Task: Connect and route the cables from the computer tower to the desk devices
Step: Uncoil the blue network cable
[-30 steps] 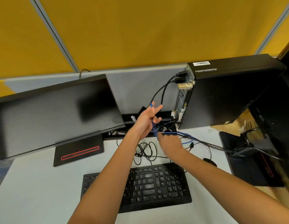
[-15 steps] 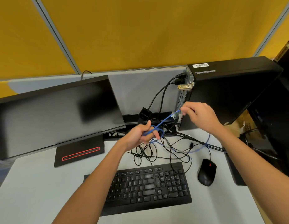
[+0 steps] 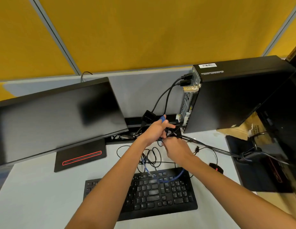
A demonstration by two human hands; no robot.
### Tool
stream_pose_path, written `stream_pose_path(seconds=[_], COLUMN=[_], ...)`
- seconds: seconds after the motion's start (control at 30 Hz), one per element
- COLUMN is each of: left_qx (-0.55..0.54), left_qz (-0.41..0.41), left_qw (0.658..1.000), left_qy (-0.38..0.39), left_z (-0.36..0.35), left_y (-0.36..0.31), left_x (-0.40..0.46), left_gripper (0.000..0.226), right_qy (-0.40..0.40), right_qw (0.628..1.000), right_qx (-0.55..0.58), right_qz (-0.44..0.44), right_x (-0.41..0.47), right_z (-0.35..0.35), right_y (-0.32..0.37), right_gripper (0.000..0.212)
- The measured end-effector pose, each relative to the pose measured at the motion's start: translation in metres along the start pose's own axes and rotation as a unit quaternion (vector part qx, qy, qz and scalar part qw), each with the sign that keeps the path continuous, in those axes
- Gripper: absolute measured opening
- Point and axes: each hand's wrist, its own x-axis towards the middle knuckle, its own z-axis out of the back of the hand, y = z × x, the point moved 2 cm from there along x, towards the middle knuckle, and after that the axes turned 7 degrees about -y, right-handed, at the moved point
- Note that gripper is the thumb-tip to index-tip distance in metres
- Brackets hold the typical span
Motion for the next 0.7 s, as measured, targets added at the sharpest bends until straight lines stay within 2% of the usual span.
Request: stream_pose_path(seconds=[0.07,0.2,0.33,0.4,0.5,0.6,0.7], left_qx=[0.042,0.11,0.118,0.107,0.104,0.036,-0.111], left_qz=[-0.003,-0.017,0.016,0.034,0.038,0.027,0.023], left_qw=[0.999,0.994,0.991,0.992,0.99,0.985,0.974], left_qy=[-0.019,0.016,0.057,0.059,0.092,0.166,0.197], left_z=[-0.005,-0.007,-0.004,0.005,0.016,0.02,0.02], left_y=[0.002,0.014,0.024,0.026,0.027,0.023,0.015], left_x=[-0.001,-0.007,-0.017,-0.02,-0.03,-0.042,-0.043], left_gripper=[0.038,0.036,0.031,0.042,0.066,0.063,0.054], right_qy=[-0.026,-0.036,0.025,0.041,-0.01,-0.071,-0.091], right_qw=[0.999,0.989,0.965,0.957,0.965,0.971,0.969], right_qx=[0.002,0.098,0.254,0.285,0.261,0.227,0.218], right_qz=[0.03,0.103,0.065,0.044,0.024,-0.022,-0.076], right_x=[-0.003,-0.008,-0.004,0.0,0.008,0.016,0.015], right_z=[0.012,0.041,0.055,0.062,0.064,0.049,0.024], right_y=[-0.001,-0.022,-0.041,-0.05,-0.068,-0.074,-0.064], right_gripper=[0.021,0.013,0.008,0.008,0.014,0.022,0.023])
